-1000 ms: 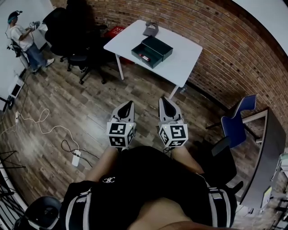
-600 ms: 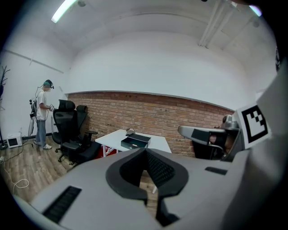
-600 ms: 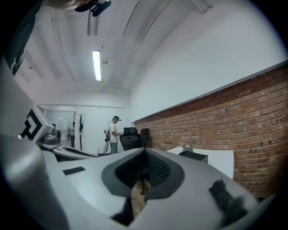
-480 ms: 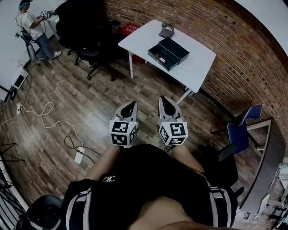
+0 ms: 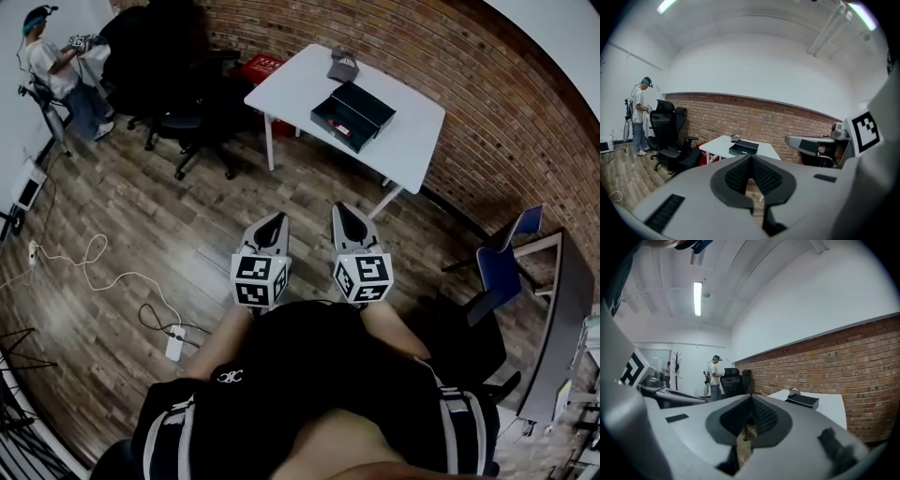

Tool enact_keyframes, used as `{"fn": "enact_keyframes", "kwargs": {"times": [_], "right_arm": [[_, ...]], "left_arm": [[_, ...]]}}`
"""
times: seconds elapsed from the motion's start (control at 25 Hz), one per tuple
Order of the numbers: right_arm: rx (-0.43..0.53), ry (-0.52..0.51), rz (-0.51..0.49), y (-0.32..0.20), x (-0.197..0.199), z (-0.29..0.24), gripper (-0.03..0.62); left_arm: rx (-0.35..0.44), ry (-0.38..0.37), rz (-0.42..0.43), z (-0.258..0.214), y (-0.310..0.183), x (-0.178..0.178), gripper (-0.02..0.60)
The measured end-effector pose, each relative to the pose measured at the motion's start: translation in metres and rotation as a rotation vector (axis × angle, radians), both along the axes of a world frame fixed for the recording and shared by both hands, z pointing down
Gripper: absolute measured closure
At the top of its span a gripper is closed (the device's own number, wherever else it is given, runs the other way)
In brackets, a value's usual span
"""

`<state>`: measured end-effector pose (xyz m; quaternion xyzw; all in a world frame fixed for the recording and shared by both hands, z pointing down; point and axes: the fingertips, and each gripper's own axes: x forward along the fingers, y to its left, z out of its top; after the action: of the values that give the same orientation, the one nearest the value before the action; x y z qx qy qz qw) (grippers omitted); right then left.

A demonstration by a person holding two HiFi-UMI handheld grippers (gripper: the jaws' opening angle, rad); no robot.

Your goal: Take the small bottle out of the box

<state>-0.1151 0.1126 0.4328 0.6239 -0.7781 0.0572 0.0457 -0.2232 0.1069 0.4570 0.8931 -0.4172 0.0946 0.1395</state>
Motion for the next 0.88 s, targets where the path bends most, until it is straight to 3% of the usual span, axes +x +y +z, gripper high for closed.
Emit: {"fn": "enact_keyframes", "kwargs": {"times": [0.24, 0.52, 0.88], "right_arm": [[-0.022, 0.012, 0.043, -0.010, 0.001, 0.005, 0.563], [-0.048, 0.004, 0.091, -0.036, 0.026, 0.017, 0.563], [-0.026, -0.047, 0.131, -0.089, 0.097, 0.020, 0.563]], "left_arm": [[-0.046, 0.011, 0.017, 0.013, -0.014, -0.009, 0.569], [-0.074, -0.020, 0.046, 0.028, -0.033, 0.006, 0.569], [-0.042, -0.051, 0.077, 0.028, -0.090, 0.063, 0.569]]}}
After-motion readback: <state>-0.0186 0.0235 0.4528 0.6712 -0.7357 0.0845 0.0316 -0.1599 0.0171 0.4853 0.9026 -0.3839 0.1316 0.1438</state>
